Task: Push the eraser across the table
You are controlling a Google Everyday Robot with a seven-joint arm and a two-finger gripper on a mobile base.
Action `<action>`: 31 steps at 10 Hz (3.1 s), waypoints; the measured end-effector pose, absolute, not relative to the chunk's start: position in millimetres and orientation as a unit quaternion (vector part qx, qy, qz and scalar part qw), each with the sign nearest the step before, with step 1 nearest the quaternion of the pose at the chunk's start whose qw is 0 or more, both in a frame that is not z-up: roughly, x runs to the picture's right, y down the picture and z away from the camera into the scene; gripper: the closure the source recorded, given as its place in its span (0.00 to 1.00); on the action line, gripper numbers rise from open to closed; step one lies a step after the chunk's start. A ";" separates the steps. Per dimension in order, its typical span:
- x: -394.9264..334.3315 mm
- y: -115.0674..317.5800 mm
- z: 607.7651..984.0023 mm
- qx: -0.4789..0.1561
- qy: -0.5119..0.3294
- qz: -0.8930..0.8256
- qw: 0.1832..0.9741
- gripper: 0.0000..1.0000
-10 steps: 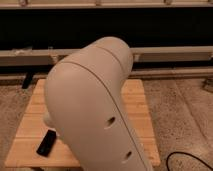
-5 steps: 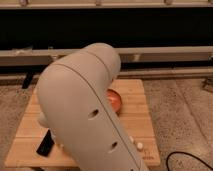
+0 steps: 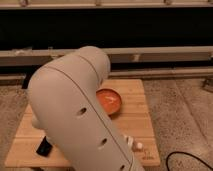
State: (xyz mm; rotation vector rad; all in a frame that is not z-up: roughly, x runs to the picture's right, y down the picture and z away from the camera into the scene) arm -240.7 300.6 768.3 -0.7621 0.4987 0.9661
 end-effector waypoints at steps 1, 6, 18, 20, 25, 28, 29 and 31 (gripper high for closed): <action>-241.7 299.2 767.7 -0.355 0.229 0.450 0.787 1.00; -281.5 296.3 772.4 -0.365 0.205 0.423 0.804 1.00; -388.5 270.4 781.9 -0.377 0.100 0.367 0.844 1.00; -405.1 262.0 785.8 -0.369 0.078 0.352 0.857 1.00; -435.6 242.7 800.7 -0.341 0.041 0.324 0.881 1.00; -448.4 228.2 803.2 -0.328 0.008 0.313 0.891 1.00; -449.7 222.5 802.2 -0.327 -0.006 0.311 0.892 1.00; -450.7 214.5 797.3 -0.334 -0.030 0.307 0.890 1.00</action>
